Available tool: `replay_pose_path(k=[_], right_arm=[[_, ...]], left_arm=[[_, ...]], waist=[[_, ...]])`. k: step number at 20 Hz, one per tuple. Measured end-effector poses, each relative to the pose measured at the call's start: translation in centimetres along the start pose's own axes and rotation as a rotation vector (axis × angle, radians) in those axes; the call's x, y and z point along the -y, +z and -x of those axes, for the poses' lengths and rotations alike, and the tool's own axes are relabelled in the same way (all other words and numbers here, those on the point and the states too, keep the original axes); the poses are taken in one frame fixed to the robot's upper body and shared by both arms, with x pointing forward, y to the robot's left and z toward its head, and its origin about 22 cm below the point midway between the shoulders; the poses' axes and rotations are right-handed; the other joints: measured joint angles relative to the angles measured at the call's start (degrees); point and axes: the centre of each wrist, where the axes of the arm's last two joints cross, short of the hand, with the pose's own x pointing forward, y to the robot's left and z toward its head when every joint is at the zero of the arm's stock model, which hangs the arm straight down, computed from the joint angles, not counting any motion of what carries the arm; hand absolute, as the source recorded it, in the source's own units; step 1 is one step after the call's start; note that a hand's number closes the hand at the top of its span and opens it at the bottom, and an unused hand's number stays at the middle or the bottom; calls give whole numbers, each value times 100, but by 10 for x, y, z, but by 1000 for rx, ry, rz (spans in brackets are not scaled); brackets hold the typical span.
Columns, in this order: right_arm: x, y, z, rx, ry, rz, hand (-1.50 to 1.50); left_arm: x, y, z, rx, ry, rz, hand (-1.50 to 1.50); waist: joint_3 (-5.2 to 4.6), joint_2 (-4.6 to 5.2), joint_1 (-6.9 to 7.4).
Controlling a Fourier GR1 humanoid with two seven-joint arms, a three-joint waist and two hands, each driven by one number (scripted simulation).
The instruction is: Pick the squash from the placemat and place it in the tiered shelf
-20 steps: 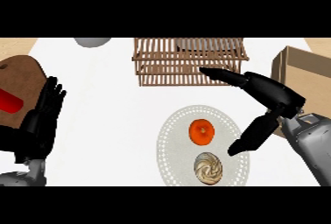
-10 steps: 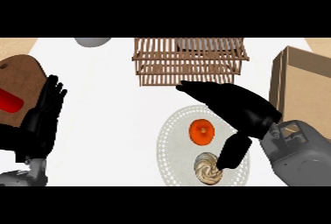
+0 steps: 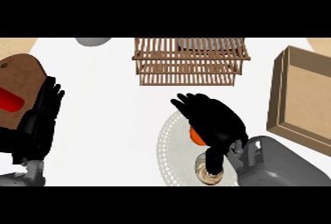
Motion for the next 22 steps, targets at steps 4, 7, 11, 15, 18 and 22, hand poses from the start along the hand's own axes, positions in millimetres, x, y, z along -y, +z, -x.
replay_pose_path(k=[4,7,11,15,18,22], right_arm=[[-8,-7,2,-85,68,-12,-150],[-14,-12,9,-104,62,-6,-150],[-26,-22,20,-108,59,-13,-150],[-38,-26,28,-105,48,-20,-150],[-47,-29,30,-109,54,-28,-150],[-48,-34,39,-115,53,-34,-150]], left_arm=[[9,-3,-2,12,5,-3,0],[3,1,0,7,0,4,0],[5,-3,-2,4,0,3,0],[3,-4,1,2,5,2,0],[3,-6,7,1,2,-1,0],[3,-3,0,1,2,3,0]], waist=[[1,4,-11],[2,4,-6],[3,8,-8],[3,7,-12],[3,8,-16],[3,6,-8]])
